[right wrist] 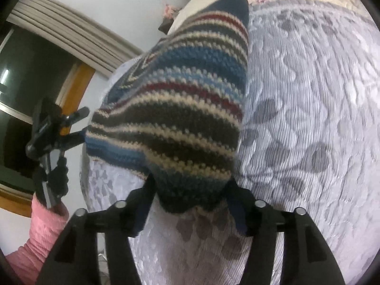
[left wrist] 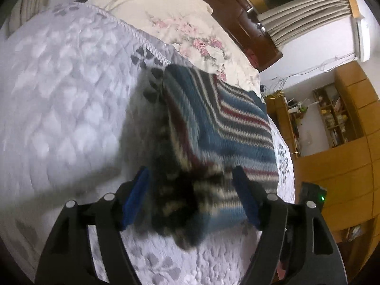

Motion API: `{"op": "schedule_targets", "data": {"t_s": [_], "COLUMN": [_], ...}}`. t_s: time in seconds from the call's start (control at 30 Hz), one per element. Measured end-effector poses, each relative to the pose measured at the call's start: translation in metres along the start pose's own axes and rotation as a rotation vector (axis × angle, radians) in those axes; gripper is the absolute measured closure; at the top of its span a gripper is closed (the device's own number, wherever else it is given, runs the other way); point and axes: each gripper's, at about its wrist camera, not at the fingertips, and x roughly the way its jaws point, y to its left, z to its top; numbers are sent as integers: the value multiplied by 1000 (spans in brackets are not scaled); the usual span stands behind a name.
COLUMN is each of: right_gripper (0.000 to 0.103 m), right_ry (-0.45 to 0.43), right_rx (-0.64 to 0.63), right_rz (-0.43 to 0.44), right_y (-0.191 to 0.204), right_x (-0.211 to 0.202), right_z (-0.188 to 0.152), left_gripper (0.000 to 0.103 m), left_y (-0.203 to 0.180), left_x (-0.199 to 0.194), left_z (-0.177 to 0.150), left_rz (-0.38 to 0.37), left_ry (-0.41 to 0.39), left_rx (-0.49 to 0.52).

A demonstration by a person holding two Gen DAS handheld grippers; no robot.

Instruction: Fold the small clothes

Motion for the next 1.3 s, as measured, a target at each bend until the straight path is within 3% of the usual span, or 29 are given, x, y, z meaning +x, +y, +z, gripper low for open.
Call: {"op": "schedule_targets", "data": {"t_s": [0.07, 0.2, 0.37, 0.6, 0.93, 1.03, 1.07, 1.1, 1.17, 1.23, 1.3], "right_gripper": [30, 28, 24, 20, 3, 3, 3, 6, 22, 32, 36], "right_ry": [-18, -44, -57, -60, -28, -12, -11, -10, -8, -27, -36], "right_rx": [10, 18, 29, 48, 110, 137, 141, 133, 96, 87, 92], "right_rz": [11, 12, 14, 26, 121, 126, 121, 107, 48, 73, 94], "right_y": [-3, -10, -23, -19, -23, -22, -22, -19, -12, -11, -13], "right_x": [-4, -17, -31, -23, 10, 15, 15, 14, 10, -1, -10], "right_z": [6, 15, 22, 34, 68, 78, 81, 81, 78, 73, 69], "left_gripper": [27, 27, 27, 27, 23, 25, 30, 43, 49, 54, 56], "left_y": [3, 13, 13, -2, 1, -1, -4, -6, -8, -4, -5], "left_x": [10, 34, 70, 109, 131, 138, 138, 139, 140, 138, 135], "left_z": [12, 34, 57, 65, 61, 60, 59, 56, 50, 46, 42], "left_rz": [-11, -3, -110, -120, -261, -248, -236, -231, -250, -276, -298], "left_ry": [32, 71, 149, 252, 318, 327, 317, 310, 297, 277, 262], "left_rx": [3, -18, -12, 76, 60, 73, 83, 92, 75, 58, 52]}}
